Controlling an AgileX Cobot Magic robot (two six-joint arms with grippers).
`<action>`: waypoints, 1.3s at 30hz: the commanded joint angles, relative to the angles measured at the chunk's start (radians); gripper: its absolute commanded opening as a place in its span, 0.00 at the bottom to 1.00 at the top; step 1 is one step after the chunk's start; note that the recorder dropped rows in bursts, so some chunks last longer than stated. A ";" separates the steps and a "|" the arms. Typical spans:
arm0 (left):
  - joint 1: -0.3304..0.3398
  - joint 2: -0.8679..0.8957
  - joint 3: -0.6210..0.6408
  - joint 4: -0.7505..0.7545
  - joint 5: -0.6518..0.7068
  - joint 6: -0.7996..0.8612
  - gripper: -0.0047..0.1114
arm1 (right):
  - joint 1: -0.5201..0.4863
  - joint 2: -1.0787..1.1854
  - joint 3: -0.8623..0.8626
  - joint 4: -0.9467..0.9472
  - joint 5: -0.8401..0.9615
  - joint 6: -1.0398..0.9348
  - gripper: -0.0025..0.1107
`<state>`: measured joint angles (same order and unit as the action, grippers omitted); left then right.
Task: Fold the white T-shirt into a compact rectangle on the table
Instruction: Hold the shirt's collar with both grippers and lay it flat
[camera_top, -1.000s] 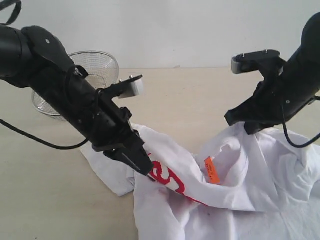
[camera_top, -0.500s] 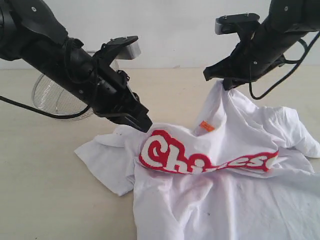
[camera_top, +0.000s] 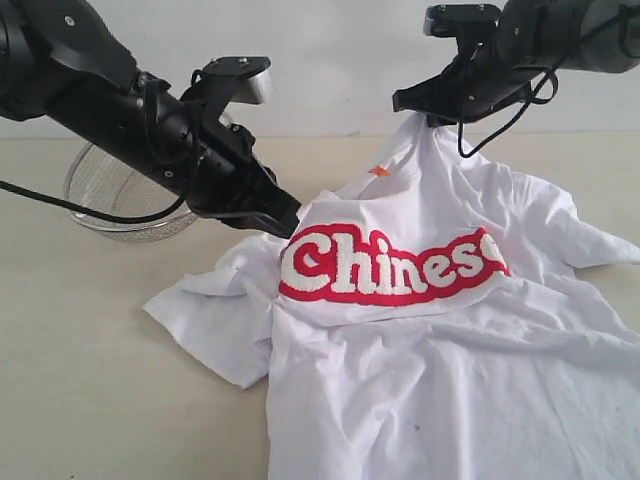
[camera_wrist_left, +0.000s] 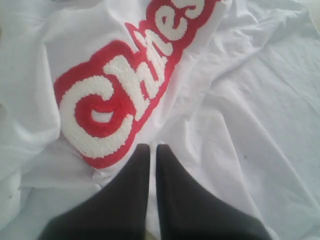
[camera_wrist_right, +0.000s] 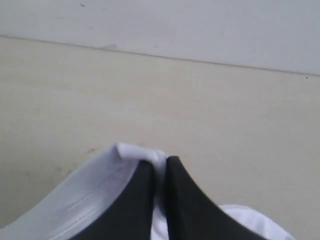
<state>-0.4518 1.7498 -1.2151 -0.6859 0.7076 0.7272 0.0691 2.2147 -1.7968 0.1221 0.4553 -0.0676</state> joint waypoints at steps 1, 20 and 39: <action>0.002 0.014 -0.005 0.003 -0.013 -0.002 0.08 | -0.046 0.016 -0.012 0.000 -0.076 0.052 0.02; 0.002 0.043 -0.005 0.015 -0.078 -0.002 0.08 | -0.106 0.140 -0.063 0.054 -0.082 0.029 0.02; 0.125 0.419 -0.535 -0.019 -0.028 0.210 0.08 | -0.108 0.043 -0.063 0.237 0.045 -0.217 0.02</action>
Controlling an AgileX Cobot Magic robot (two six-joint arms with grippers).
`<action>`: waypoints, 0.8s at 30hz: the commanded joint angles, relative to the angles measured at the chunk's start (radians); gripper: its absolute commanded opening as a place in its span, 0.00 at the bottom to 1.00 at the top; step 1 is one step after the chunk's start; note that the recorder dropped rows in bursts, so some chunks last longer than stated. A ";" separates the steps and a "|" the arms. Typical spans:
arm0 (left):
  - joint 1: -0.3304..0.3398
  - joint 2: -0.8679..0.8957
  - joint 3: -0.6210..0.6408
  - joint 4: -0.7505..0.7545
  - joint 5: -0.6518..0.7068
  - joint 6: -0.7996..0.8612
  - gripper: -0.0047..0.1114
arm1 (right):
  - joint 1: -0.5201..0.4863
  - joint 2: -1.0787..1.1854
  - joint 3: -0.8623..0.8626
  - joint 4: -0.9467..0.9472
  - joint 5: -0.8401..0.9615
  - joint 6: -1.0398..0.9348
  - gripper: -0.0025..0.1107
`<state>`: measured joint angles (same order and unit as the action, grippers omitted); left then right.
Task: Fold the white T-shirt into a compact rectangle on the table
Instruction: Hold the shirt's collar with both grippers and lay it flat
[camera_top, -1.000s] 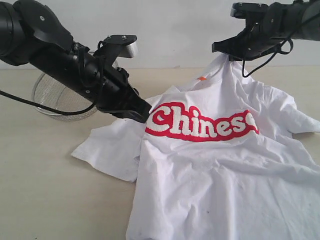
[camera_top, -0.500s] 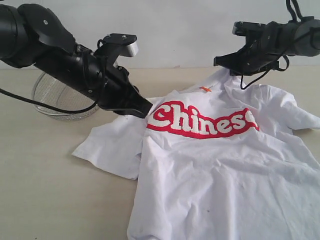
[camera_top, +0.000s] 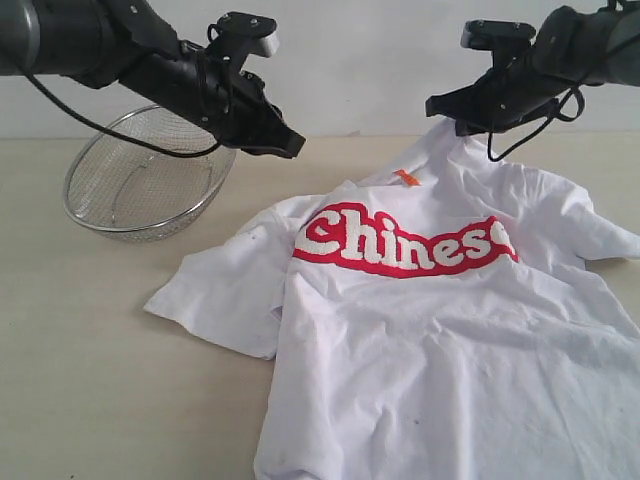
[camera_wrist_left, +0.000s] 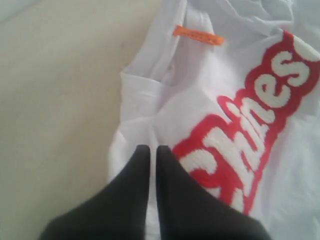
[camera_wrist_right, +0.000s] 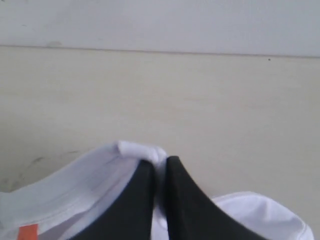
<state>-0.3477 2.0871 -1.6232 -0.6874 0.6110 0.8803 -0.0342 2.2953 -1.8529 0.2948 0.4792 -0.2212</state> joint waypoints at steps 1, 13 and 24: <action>0.024 0.111 -0.167 -0.019 0.086 0.072 0.08 | -0.005 -0.040 -0.007 0.079 0.026 -0.076 0.02; 0.024 0.418 -0.603 -0.038 0.294 0.074 0.08 | -0.005 -0.044 -0.007 0.199 0.115 -0.222 0.02; 0.028 0.528 -0.722 0.007 0.303 0.085 0.08 | -0.003 -0.079 -0.007 0.300 0.183 -0.320 0.02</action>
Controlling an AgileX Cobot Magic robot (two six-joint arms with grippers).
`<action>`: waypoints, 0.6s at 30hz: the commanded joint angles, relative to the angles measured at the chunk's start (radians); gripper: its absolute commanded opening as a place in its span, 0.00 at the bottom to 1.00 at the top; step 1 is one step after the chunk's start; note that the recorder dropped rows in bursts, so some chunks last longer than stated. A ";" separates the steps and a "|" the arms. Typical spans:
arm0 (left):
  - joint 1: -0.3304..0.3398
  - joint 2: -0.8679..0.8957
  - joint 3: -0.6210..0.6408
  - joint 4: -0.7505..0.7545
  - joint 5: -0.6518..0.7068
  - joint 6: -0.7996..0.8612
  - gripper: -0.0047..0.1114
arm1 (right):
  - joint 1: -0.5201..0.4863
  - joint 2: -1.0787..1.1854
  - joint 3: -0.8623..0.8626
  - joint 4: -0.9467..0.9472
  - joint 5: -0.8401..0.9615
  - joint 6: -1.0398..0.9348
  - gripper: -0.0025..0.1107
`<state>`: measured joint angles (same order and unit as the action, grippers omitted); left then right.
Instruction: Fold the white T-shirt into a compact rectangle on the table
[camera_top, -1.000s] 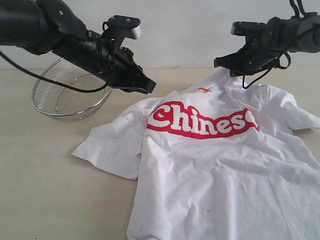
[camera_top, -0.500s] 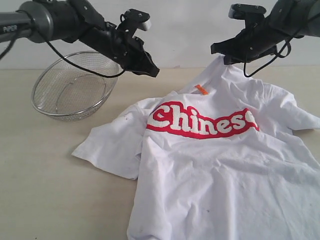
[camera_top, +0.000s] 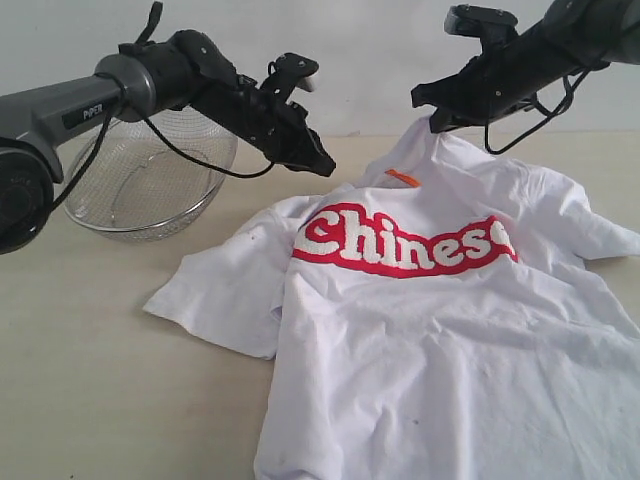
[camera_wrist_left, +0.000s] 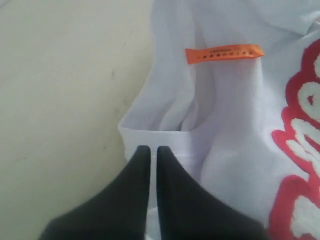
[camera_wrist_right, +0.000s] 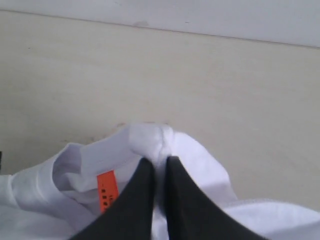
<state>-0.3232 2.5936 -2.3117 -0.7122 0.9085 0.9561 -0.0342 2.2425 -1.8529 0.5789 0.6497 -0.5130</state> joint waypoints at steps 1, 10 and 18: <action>0.004 0.023 -0.034 0.044 0.006 0.003 0.08 | -0.003 -0.028 -0.007 0.016 0.015 -0.032 0.02; 0.004 0.025 -0.038 0.024 0.203 -0.012 0.08 | -0.003 -0.034 -0.007 0.016 0.080 -0.065 0.02; 0.032 0.009 -0.038 -0.031 0.313 -0.052 0.08 | -0.003 -0.034 0.088 0.014 -0.106 -0.069 0.02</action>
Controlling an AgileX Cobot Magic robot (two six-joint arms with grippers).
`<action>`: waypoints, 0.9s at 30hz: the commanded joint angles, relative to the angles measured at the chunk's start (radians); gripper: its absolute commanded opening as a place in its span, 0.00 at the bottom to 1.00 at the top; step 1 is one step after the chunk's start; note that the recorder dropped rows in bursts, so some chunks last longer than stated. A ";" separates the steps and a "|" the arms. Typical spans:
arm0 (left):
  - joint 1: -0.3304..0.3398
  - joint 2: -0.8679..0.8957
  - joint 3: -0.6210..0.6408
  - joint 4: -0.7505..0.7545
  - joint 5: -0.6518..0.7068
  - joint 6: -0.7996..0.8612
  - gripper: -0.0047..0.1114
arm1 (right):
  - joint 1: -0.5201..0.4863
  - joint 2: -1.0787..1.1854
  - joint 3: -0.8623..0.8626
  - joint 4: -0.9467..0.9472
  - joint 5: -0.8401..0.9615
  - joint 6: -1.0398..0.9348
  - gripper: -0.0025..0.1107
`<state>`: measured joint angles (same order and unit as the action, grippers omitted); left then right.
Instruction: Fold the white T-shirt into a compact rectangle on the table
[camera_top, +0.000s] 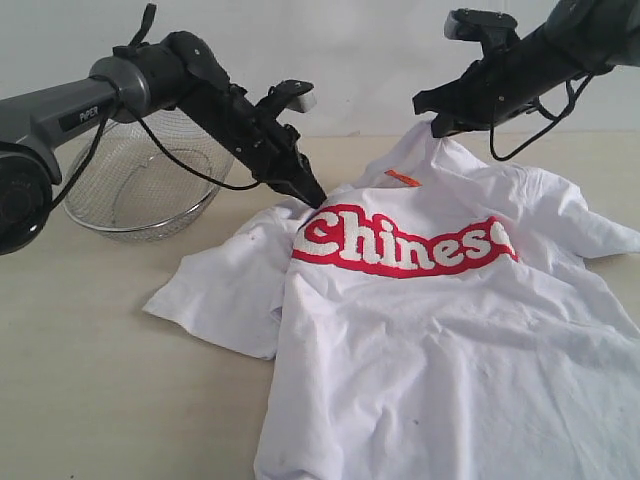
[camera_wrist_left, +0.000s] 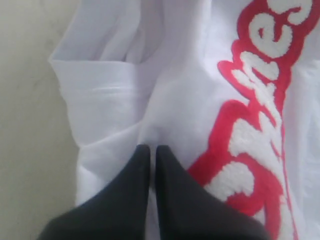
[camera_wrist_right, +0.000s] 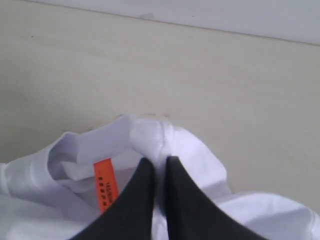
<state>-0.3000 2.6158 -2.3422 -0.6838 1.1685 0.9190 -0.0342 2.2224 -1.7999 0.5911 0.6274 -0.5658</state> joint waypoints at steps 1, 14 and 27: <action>0.009 -0.016 -0.007 -0.090 0.053 -0.016 0.08 | -0.003 -0.014 0.041 -0.006 -0.093 -0.026 0.03; 0.020 -0.032 -0.003 0.033 0.053 -0.175 0.08 | -0.015 -0.144 0.043 -0.092 0.053 0.037 0.02; 0.023 -0.110 0.072 0.127 0.053 -0.206 0.08 | 0.201 -0.357 0.675 0.139 -0.159 -0.083 0.02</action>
<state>-0.2760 2.5645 -2.2986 -0.5557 1.2139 0.7081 0.1134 1.9614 -1.2255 0.7096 0.5694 -0.6433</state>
